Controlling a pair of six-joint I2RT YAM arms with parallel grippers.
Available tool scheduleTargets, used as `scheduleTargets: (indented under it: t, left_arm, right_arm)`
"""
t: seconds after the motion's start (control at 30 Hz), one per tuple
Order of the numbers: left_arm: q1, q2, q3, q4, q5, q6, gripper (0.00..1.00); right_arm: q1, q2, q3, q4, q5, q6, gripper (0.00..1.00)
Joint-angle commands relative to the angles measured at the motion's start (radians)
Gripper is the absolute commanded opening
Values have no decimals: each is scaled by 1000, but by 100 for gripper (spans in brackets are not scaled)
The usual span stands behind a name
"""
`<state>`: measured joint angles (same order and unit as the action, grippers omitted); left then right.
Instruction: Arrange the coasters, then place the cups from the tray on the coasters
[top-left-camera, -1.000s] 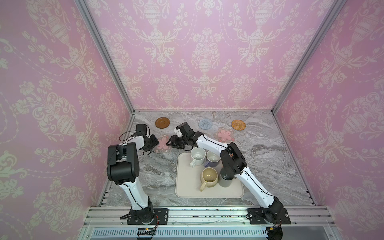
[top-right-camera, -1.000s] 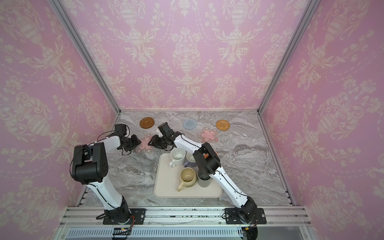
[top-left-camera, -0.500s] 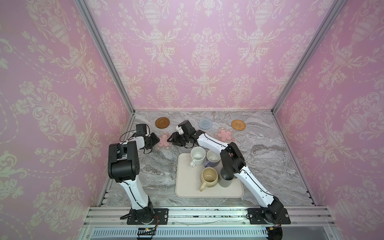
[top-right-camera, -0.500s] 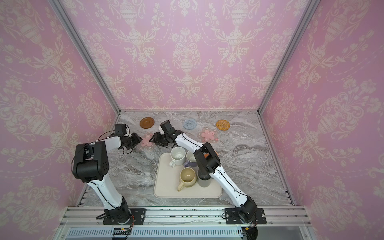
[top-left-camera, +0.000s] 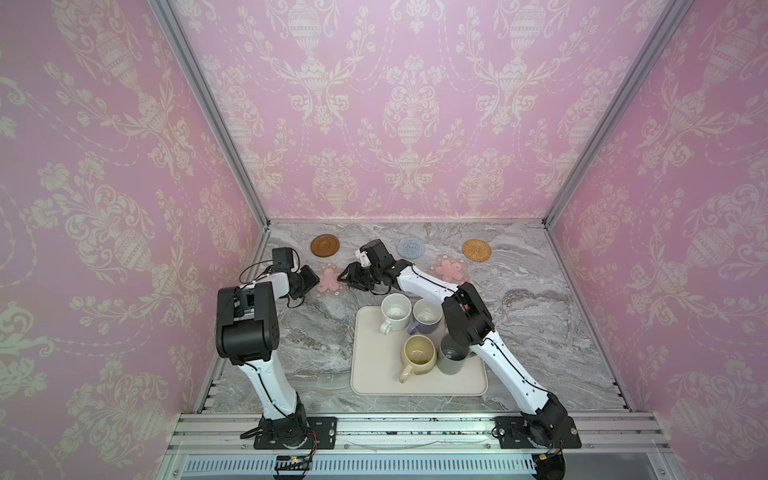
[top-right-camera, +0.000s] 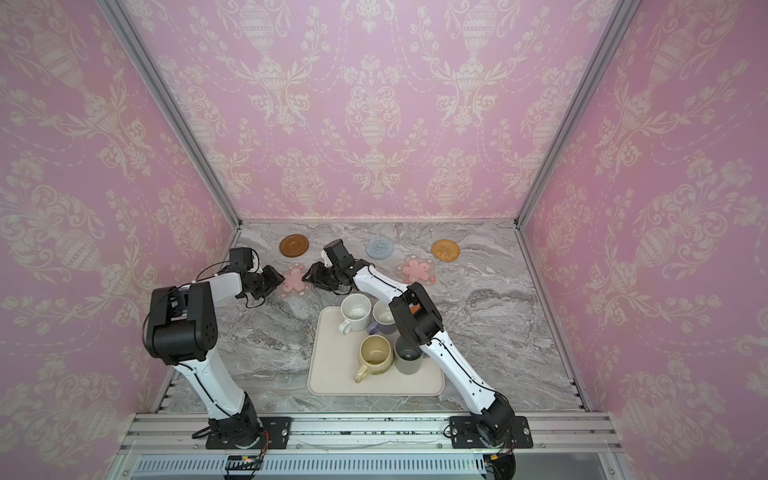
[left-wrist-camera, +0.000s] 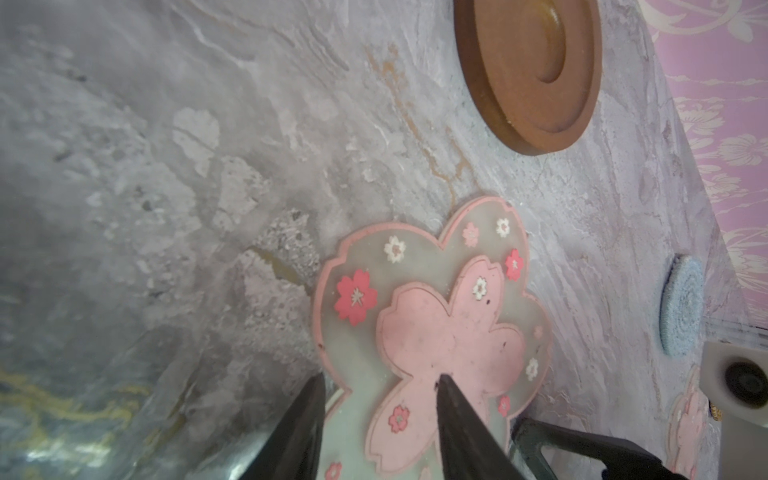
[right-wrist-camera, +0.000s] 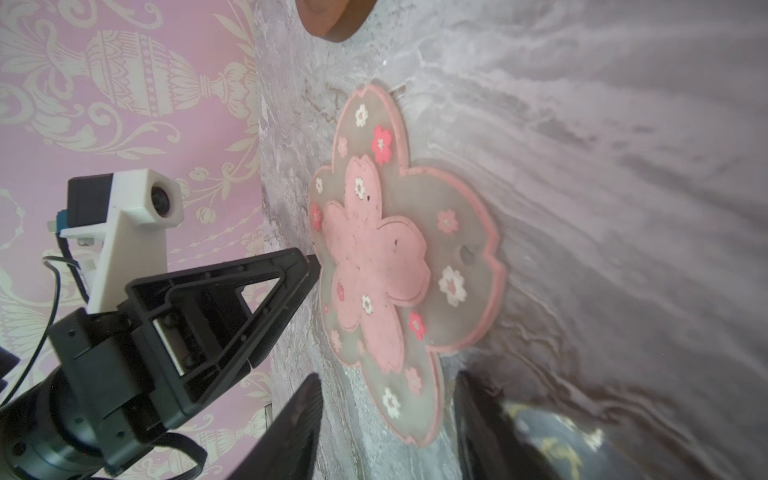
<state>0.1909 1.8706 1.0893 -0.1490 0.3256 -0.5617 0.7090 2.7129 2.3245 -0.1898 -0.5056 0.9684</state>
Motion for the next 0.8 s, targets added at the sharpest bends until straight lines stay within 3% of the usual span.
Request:
scheduleTargets:
  t: [0.0,0.2,0.43,0.77]
  left_arm:
    - [4,-68,41,-138,-58,36,47]
    - [2,-169,82,-231,-84,73,47]
    - [-21,-222,170,-353,-68,134,47]
    - [-173,-217,256,-360,-28,96,48]
  right_arm:
    - [-18,-42,-45,-96,41,-55,53]
    - [-35,-127,-65,-94,53,-98,54]
    - [-81,-310,-206,-61,105,-145,54]
    - [-196,-591,-500,-74,185,-242,54]
